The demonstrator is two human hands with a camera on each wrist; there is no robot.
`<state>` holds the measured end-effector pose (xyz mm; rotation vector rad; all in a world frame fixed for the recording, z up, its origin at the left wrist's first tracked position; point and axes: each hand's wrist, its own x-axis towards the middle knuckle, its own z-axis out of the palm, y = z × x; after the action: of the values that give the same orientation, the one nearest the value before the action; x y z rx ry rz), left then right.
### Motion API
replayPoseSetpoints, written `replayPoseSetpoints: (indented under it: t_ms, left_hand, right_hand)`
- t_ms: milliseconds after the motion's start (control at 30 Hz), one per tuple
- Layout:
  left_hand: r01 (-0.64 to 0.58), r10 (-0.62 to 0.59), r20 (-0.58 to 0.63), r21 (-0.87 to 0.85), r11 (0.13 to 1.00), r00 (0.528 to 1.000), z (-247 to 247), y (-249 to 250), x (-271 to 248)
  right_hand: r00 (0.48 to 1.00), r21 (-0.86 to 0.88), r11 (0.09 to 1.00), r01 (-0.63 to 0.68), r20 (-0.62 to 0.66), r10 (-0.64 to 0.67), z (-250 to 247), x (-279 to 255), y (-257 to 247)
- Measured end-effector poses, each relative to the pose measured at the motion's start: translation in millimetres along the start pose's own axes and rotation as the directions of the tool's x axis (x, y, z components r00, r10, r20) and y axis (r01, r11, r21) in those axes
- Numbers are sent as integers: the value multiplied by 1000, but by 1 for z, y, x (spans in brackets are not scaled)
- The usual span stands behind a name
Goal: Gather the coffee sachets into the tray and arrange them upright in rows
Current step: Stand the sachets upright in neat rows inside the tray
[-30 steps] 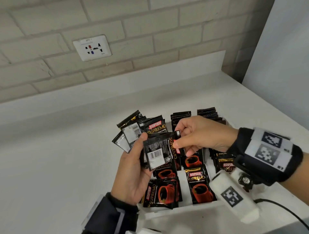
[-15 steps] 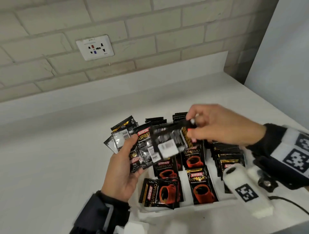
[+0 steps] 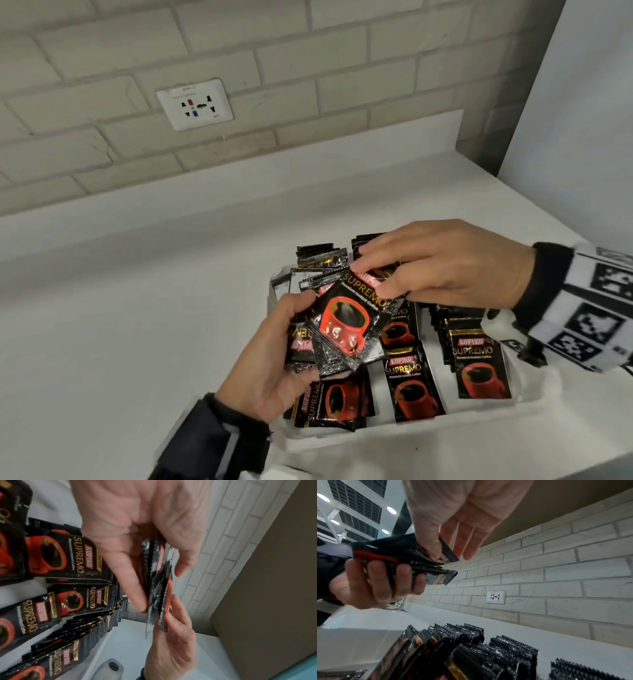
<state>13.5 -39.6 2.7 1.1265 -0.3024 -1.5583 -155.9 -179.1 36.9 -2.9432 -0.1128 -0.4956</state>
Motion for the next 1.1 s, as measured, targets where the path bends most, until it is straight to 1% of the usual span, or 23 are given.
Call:
replayPoseSetpoints:
  t_ms: [67, 133, 167, 200, 233, 267, 300, 333, 367, 400, 433, 467, 500, 600, 667, 800, 933, 1100]
  left_hand:
    - [-27, 25, 37, 48, 998, 999, -1, -2, -1]
    - [-87, 87, 6, 109, 990, 996, -2, -5, 0]
    - [-120, 123, -15, 134, 984, 992, -3, -6, 1]
    - [-150, 156, -27, 152, 977, 987, -4, -7, 2]
    - [-178, 188, -42, 169, 969, 981, -4, -7, 3]
    - [-206, 220, -60, 185, 961, 974, -2, -7, 3]
    - [-236, 255, -78, 195, 952, 964, -2, -8, 4]
    - [-259, 282, -96, 196, 946, 955, -1, -8, 4]
    - [-284, 310, -114, 198, 938, 944, 0, -9, 4]
    - [-301, 330, -124, 202, 932, 936, 1, -9, 4]
    - [-314, 344, -125, 212, 926, 931, 1, -10, 4]
    - [-316, 350, -128, 227, 921, 928, 3, -11, 4]
    - [-321, 357, -121, 246, 915, 926, 3, -12, 4]
    - [-333, 367, -81, 277, 901, 927, 5, -13, 3]
    - [-348, 378, -67, 269, 898, 924, 5, -12, 2]
    - [-387, 417, -100, 228, 893, 903, 3, -5, 0]
    - [-479, 516, -189, 210, 852, 835, -5, 7, 0]
    - [-574, 599, -281, 176, 800, 750, -23, 21, -6]
  right_hand:
    - [1000, -6, 1000, 2, -24, -2, 3, -1, 3]
    - [997, -6, 1000, -21, -68, 20, 5, -2, 5]
    - [993, 22, 997, -69, -97, 71, 7, -2, 5]
    - [977, 86, 984, -155, -133, 165, 8, -2, 5]
    - [942, 187, 947, -262, -166, 293, 9, -2, 6]
    - [882, 330, 871, -363, -179, 436, 9, -3, 7]
    - [811, 486, 760, -433, -157, 563, 8, -3, 8]
    - [744, 625, 630, -461, -115, 658, 6, -3, 8]
    - [701, 725, 516, -456, -66, 710, 5, -1, 7]
    - [684, 780, 438, -447, -18, 729, 2, 1, 5]
    - [688, 795, 402, -454, 26, 725, 0, 4, 1]
    - [700, 779, 400, -482, 68, 711, -1, 7, -3]
    - [713, 746, 421, -516, 101, 694, 0, 11, -6]
    - [742, 631, 513, -582, 154, 652, 5, 22, -12]
    - [755, 603, 551, -577, 135, 642, 6, 28, -15]
    - [752, 603, 567, -562, 86, 653, 4, 38, -16]
    - [762, 642, 561, -522, 55, 646, 1, 46, -15]
    - [776, 627, 566, -535, 99, 623, -3, 49, -14]
